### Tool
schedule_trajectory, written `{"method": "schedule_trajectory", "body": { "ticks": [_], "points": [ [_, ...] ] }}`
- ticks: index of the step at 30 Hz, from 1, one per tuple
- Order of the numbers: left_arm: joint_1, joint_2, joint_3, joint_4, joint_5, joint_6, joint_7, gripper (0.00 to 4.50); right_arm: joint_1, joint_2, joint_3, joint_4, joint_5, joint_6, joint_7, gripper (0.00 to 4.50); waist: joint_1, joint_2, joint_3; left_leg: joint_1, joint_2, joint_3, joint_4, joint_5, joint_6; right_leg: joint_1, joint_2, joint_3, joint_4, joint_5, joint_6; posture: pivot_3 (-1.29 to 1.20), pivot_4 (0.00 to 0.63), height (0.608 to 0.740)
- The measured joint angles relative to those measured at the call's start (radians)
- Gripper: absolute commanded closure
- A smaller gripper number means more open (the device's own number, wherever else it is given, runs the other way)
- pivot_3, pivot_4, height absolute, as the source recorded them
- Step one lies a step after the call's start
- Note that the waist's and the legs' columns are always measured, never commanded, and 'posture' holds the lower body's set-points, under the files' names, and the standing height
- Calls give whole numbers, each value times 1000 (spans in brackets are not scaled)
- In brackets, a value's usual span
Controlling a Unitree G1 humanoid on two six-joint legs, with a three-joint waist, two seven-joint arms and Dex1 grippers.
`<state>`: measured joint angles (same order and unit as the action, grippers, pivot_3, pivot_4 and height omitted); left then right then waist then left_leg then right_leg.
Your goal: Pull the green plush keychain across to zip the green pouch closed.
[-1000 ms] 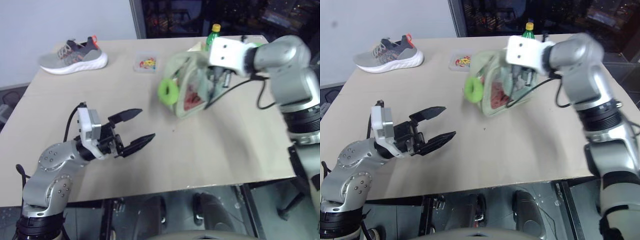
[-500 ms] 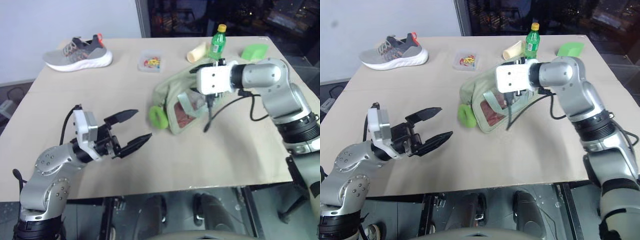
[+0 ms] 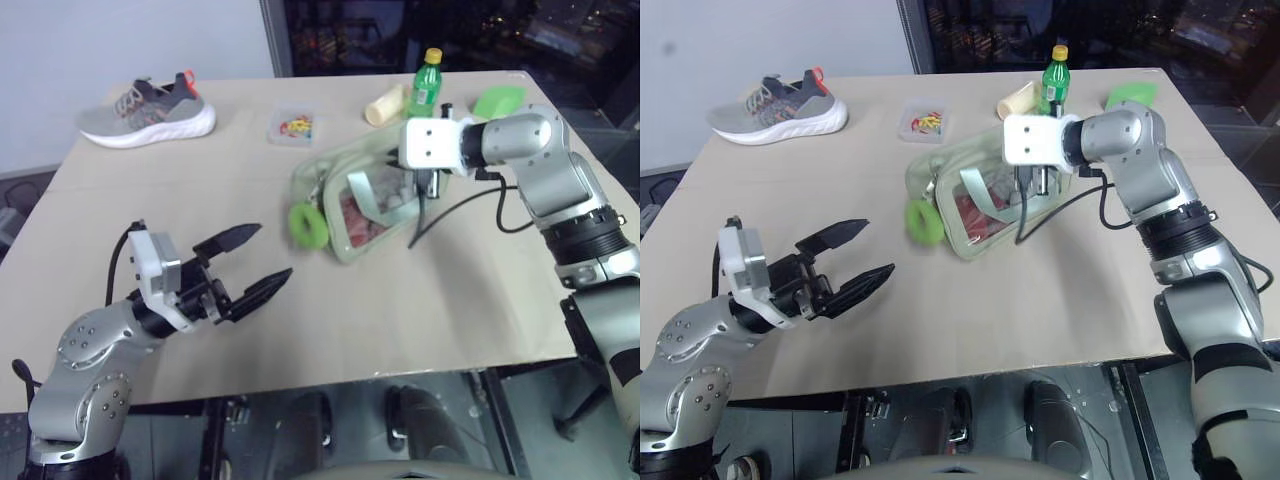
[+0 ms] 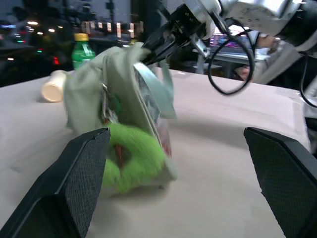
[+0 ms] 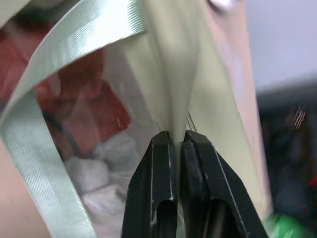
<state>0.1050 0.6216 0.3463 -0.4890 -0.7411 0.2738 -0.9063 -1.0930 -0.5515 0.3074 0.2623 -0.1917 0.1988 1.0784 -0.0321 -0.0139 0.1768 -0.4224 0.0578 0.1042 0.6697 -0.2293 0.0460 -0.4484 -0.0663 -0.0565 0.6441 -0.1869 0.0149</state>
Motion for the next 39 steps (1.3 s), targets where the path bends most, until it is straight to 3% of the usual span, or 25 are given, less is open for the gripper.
{"method": "schedule_trajectory", "body": {
  "ticks": [5, 9, 13, 18, 22, 29, 37, 38, 39],
  "points": [
    [-11, -45, 7, 25, 14, -15, 62, 0, 38, 63, -7, -286, -57, 370, -91, 4451, 4, 0, 0, -3, 0, 0, 0, 0, 0, -2, -1, -1, 0, 0, 0, 0, 150, 740],
    [-36, -73, 5, 58, 45, -14, 144, 0, 76, 195, 99, -424, -155, 549, -221, 4451, -1, -1, -1, -3, 0, -1, 0, 0, 0, -3, 0, -1, 0, 2, 3, 0, 150, 740],
    [-74, -64, 12, 131, 49, 17, 185, 0, 137, 250, 234, -421, -224, 555, -295, 4451, 3, -2, -1, -7, -1, 0, 1, 0, -1, -3, -1, -5, 0, 0, 1, 0, 150, 740],
    [-122, -12, 53, 196, 53, 51, 213, 0, 165, 243, 245, -440, -236, 537, -301, 4451, 2, -4, -3, -7, -1, -2, 1, 1, -2, -3, -1, -6, -1, -1, 2, 0, 150, 740],
    [-128, 16, 41, 244, 154, 23, 224, 0, 175, 241, 245, -450, -232, 530, -299, 4451, -2, -4, -3, -7, -1, -1, 1, 2, -3, -3, -1, -7, -1, -1, 2, 0, 150, 740],
    [-275, 31, -82, 396, 429, -101, 304, 0, 182, 211, 241, -449, -229, 468, -300, 4451, 4, -5, -3, -8, -1, -2, 1, 1, -2, -2, -2, -9, -1, 0, 1, 0, 150, 740],
    [-414, 35, -199, 577, 610, -245, 313, 0, 181, 214, 232, -419, -226, 414, -304, 4451, 0, -5, -3, -8, -1, -2, 0, 1, -2, -3, -2, -9, -2, 2, 4, 0, 150, 740],
    [-427, 35, -211, 598, 633, -263, 316, 514, 181, 217, 230, -414, -226, 410, -305, 4500, 0, -5, -3, -8, -1, -3, 0, 1, -2, -3, -1, -9, -2, 2, 4, 0, 150, 740],
    [-432, 35, -217, 605, 641, -267, 317, 565, 181, 217, 230, -413, -226, 409, -305, 4500, 0, -5, -3, -8, -1, -3, 0, 1, -2, -3, -2, -9, -2, 2, 4, 0, 150, 740]
  ]
}}
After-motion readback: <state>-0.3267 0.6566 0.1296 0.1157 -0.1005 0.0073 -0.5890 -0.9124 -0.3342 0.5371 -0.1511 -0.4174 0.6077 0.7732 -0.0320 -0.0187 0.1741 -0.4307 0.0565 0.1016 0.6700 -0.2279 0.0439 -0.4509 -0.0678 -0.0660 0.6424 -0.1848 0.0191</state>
